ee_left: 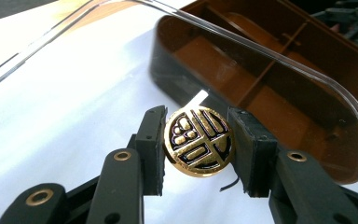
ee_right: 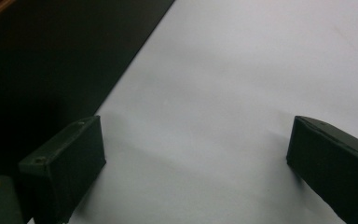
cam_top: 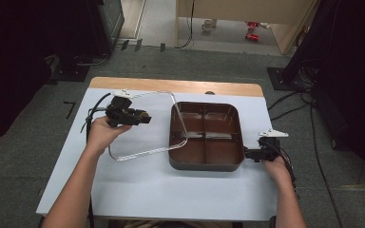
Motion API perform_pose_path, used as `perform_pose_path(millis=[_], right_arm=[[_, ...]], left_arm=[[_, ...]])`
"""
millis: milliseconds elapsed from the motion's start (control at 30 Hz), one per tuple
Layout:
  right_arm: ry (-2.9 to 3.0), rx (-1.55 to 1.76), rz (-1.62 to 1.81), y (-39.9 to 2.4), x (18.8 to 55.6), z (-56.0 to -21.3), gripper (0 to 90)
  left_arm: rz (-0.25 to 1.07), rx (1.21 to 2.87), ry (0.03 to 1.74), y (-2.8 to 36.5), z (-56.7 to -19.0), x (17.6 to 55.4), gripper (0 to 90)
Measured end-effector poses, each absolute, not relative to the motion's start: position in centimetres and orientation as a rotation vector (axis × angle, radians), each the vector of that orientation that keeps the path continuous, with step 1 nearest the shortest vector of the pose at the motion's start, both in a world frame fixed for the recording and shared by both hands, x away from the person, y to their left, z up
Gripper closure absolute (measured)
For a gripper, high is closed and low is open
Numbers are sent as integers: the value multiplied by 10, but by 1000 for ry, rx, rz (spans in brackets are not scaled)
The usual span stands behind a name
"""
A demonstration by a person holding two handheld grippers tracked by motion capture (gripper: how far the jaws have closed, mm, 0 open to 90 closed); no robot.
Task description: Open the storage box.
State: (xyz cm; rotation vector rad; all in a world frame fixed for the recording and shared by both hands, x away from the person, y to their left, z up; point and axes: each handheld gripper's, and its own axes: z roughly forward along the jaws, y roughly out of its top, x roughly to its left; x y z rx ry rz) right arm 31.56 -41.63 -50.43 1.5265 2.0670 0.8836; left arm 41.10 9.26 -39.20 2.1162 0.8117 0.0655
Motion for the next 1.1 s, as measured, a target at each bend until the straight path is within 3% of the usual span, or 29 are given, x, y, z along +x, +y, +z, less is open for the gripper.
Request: perform_pose_path(millis=[533,1100], right_arm=[[2094,1515,884,-415,317,-505,0],[2093,1514,884,-415,317,-505,0]], left_arm=[[146,2057,980,157,-409,420,596],[155,2104,1059,160,-454,441,596]])
